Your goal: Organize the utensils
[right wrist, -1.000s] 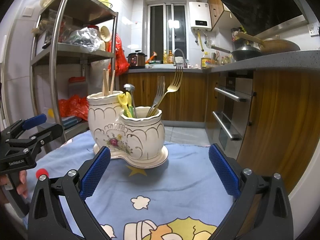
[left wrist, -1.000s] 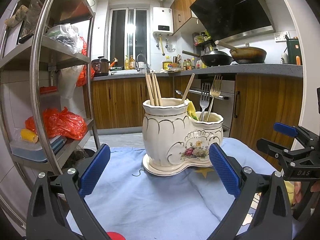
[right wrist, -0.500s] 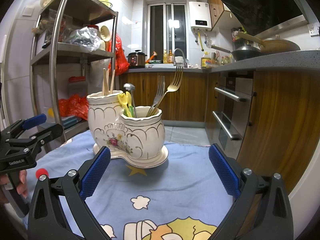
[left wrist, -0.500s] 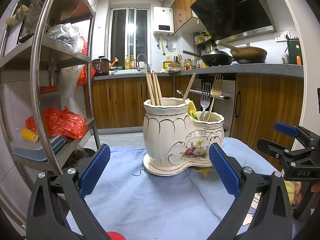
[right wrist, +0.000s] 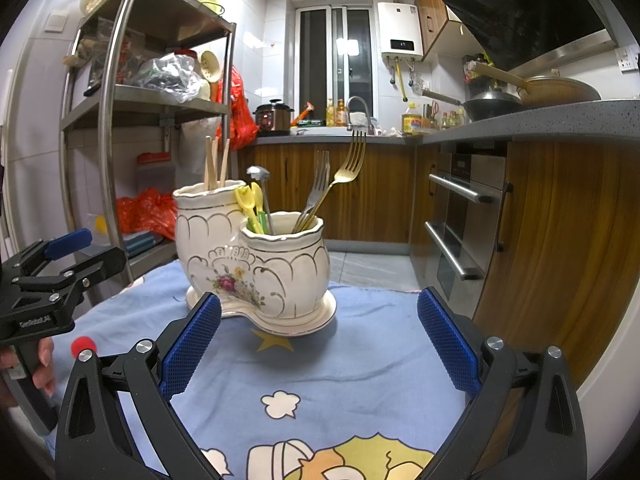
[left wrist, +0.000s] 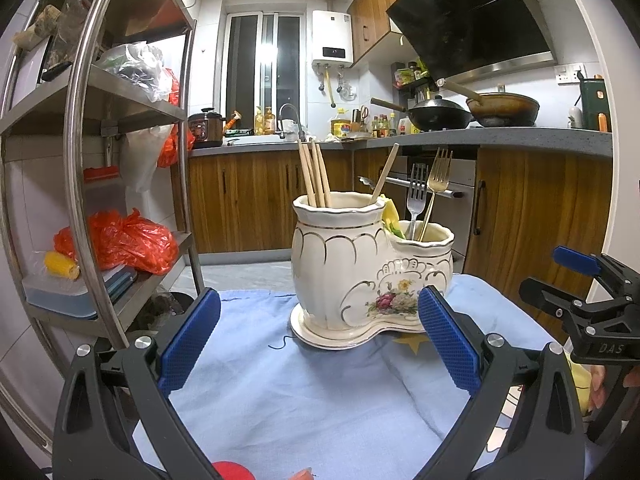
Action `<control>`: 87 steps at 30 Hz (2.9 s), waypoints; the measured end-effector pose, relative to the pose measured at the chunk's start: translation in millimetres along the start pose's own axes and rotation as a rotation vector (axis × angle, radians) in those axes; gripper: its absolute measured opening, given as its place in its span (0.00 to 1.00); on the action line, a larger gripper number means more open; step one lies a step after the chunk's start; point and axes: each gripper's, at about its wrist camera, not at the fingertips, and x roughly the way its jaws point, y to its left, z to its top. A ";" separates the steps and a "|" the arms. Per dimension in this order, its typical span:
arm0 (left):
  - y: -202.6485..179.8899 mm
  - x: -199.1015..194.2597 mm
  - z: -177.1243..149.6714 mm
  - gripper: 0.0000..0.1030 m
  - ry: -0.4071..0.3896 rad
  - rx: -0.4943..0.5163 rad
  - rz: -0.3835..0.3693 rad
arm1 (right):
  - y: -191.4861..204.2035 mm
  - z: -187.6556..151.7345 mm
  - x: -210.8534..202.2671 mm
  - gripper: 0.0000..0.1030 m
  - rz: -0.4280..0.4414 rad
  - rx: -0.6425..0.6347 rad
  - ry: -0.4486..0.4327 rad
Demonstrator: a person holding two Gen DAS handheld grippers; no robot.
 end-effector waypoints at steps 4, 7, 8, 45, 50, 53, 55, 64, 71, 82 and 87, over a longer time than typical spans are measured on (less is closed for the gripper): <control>0.0 0.3 -0.5 0.95 0.002 0.000 -0.004 | 0.1 0.1 0.0 0.95 0.000 -0.001 0.000; -1.0 0.5 -1.1 0.95 0.002 0.003 -0.004 | 0.4 0.2 0.5 0.95 -0.001 0.000 0.003; -1.9 0.5 -1.1 0.94 0.000 0.009 0.001 | -0.4 -0.3 0.2 0.95 -0.001 0.001 0.003; 19.0 116.5 -28.6 0.95 0.639 0.005 0.075 | -38.4 1.4 36.0 0.95 -0.026 0.209 0.195; 31.0 126.9 -39.7 0.96 0.693 -0.032 0.083 | -42.9 -0.3 36.3 0.95 0.078 0.224 0.207; 33.2 125.7 -41.5 0.96 0.693 -0.028 0.084 | -48.1 -4.7 37.7 0.95 0.097 0.244 0.227; 30.8 125.8 -41.6 0.96 0.694 -0.027 0.085 | -54.0 -5.4 38.8 0.95 0.120 0.265 0.229; 31.7 126.9 -41.5 0.96 0.694 -0.027 0.085 | -70.5 2.6 34.2 0.95 0.099 0.306 0.167; 31.8 127.1 -41.6 0.96 0.694 -0.027 0.086 | -80.5 3.3 36.3 0.95 0.090 0.326 0.168; 31.5 127.9 -41.5 0.96 0.694 -0.025 0.087 | -87.6 4.1 35.7 0.95 0.090 0.340 0.169; 31.7 127.7 -41.6 0.96 0.695 -0.025 0.087 | -90.6 -1.2 43.1 0.95 0.091 0.370 0.203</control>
